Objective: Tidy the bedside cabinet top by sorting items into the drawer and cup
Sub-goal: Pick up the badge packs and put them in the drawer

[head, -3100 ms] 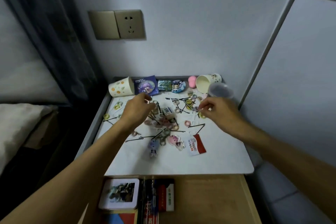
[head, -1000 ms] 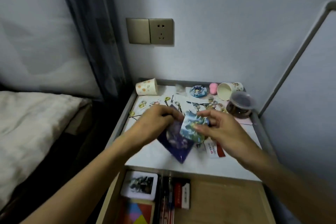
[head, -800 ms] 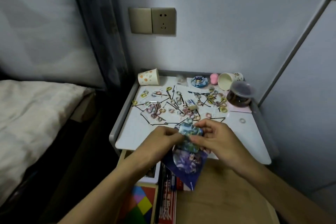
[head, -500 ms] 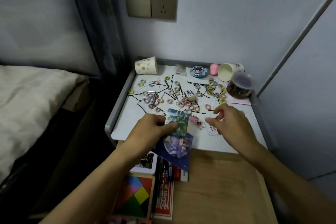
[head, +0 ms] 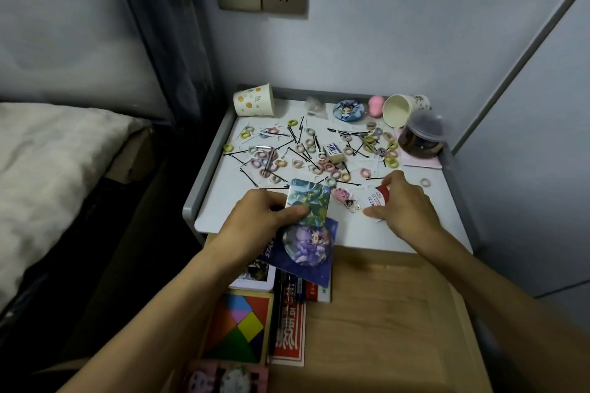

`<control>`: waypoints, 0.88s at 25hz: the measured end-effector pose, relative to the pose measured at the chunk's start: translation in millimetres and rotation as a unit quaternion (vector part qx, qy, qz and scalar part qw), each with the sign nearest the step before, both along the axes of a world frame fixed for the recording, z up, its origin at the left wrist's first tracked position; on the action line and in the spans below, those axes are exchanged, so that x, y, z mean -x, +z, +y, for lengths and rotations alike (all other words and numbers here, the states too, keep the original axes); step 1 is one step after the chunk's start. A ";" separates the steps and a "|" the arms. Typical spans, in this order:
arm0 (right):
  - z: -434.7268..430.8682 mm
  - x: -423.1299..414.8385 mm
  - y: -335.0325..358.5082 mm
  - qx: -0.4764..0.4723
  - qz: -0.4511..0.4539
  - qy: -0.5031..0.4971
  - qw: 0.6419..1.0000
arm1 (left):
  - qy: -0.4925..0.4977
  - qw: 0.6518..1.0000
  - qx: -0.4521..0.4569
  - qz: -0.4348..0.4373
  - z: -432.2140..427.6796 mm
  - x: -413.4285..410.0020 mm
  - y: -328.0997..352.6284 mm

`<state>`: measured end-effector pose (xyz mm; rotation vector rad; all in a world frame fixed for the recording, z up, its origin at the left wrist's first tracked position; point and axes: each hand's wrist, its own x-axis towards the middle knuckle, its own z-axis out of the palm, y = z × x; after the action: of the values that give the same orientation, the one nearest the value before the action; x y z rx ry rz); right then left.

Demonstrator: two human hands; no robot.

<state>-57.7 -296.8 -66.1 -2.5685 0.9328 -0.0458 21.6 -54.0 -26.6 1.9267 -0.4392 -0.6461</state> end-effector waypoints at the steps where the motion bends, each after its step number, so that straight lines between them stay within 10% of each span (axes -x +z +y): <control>1: 0.8 0.5 3.2 -0.008 -0.018 0.001 1.000 | 0.000 1.000 0.001 0.011 0.4 0.5 0.0; 7: 16.5 14.2 36.9 -0.301 -0.226 0.029 0.926 | 0.023 0.996 0.004 0.084 4.7 2.9 0.9; 14: 87.1 25.1 24.2 -0.487 -0.178 0.058 0.853 | 0.017 0.990 0.003 0.142 20.3 11.9 2.8; 22: 142.7 22.3 4.7 -0.521 -0.166 0.062 0.835 | -0.034 0.969 -0.195 -0.146 82.3 -16.6 23.9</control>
<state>-80.0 -154.1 -61.4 -1.5123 0.4385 0.0448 38.3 28.4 -2.7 2.4067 -0.5994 -0.5202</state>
